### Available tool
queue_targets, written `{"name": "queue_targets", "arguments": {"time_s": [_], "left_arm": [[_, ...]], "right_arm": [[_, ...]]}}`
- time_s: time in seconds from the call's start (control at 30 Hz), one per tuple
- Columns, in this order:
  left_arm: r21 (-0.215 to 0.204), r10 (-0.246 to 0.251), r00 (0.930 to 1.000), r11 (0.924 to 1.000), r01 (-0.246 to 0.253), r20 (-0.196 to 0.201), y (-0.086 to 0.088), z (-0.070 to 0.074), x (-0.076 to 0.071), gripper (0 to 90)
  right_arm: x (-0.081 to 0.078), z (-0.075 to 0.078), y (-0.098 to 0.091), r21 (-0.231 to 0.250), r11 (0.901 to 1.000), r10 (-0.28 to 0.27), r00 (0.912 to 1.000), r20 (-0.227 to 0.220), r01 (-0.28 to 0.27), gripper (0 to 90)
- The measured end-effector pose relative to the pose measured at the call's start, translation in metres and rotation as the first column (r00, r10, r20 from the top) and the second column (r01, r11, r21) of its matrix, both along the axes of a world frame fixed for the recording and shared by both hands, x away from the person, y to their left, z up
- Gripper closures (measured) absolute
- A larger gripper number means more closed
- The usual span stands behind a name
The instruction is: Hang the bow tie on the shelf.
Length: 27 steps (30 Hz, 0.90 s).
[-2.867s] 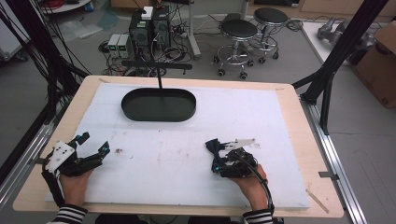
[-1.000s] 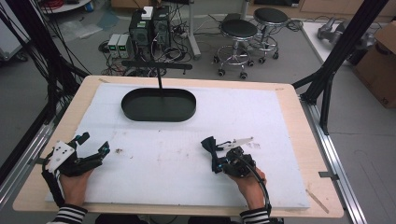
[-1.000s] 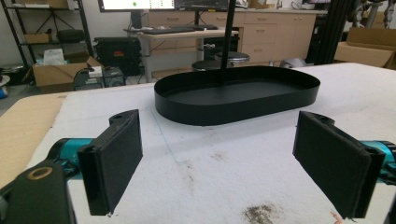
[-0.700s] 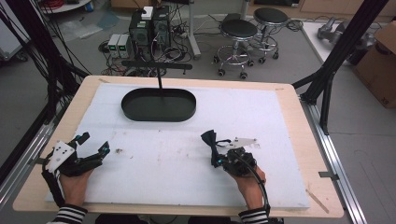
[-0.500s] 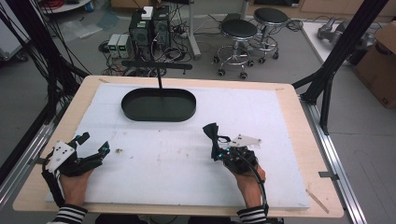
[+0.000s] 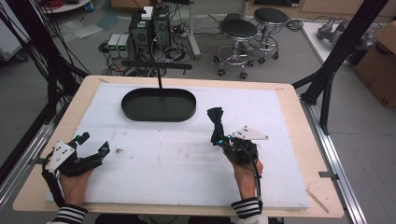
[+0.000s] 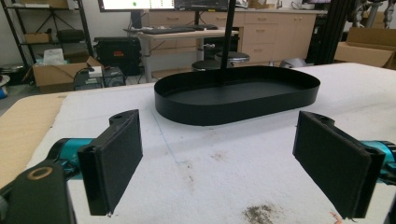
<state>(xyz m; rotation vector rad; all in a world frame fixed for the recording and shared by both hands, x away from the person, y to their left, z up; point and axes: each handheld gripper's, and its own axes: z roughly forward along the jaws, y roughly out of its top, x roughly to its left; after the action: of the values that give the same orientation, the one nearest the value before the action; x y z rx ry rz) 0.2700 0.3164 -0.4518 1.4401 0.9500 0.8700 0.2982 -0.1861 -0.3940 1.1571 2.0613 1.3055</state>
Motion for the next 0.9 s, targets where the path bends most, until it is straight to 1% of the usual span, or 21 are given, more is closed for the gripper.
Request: {"name": "queue_targets", "arguments": {"time_s": [0.03,0.23,0.33,0.47,0.57,0.63,0.67,0.77,0.83,0.9], "left_arm": [[0.001,0.001,1.0000,1.0000,-0.001,0.001,0.000,0.000,0.000,16.0],[0.000,0.001,1.0000,1.0000,-0.001,0.000,0.000,0.000,0.000,16.1],[0.000,0.000,1.0000,1.0000,0.000,0.000,0.000,0.000,0.000,16.0],[-0.003,0.001,1.0000,1.0000,-0.001,-0.002,0.001,0.000,0.000,16.1],[-0.004,0.002,1.0000,1.0000,-0.002,-0.003,0.001,0.000,0.000,16.1],[-0.005,0.003,1.0000,1.0000,-0.003,-0.003,0.001,0.000,0.001,16.1],[-0.006,0.001,1.0000,1.0000,-0.001,-0.006,0.001,0.000,0.001,16.1],[-0.006,0.001,1.0000,1.0000,-0.001,-0.006,0.001,0.000,0.001,16.1],[-0.006,0.002,1.0000,1.0000,-0.002,-0.004,0.001,0.000,0.001,16.1],[-0.006,0.002,1.0000,1.0000,-0.002,-0.004,0.000,0.000,0.001,16.1]], "right_arm": [[0.001,0.001,0.000,-0.004,1.0000,-0.002,0.9999,0.011,0.002,85.1],[0.010,0.011,0.005,0.024,0.9997,-0.009,0.9993,0.036,0.008,85.1],[0.016,0.018,0.010,0.016,0.9998,-0.009,0.9989,0.046,0.008,85.1],[0.024,0.027,0.016,0.014,0.9998,-0.018,0.9969,0.076,0.017,85.1],[0.029,0.033,0.021,0.028,0.9992,-0.031,0.9960,0.084,0.029,85.1],[0.031,0.036,0.024,0.027,0.9992,-0.033,0.9955,0.089,0.031,85.1],[0.033,0.037,0.026,0.023,0.9992,-0.035,0.9940,0.104,0.033,85.1],[0.039,0.041,0.030,0.031,0.9990,-0.034,0.9942,0.102,0.031,85.1],[0.045,0.044,0.033,0.033,0.9991,-0.029,0.9933,0.112,0.025,85.1],[0.051,0.047,0.035,0.034,0.9992,-0.023,0.9939,0.108,0.020,85.1]]}}
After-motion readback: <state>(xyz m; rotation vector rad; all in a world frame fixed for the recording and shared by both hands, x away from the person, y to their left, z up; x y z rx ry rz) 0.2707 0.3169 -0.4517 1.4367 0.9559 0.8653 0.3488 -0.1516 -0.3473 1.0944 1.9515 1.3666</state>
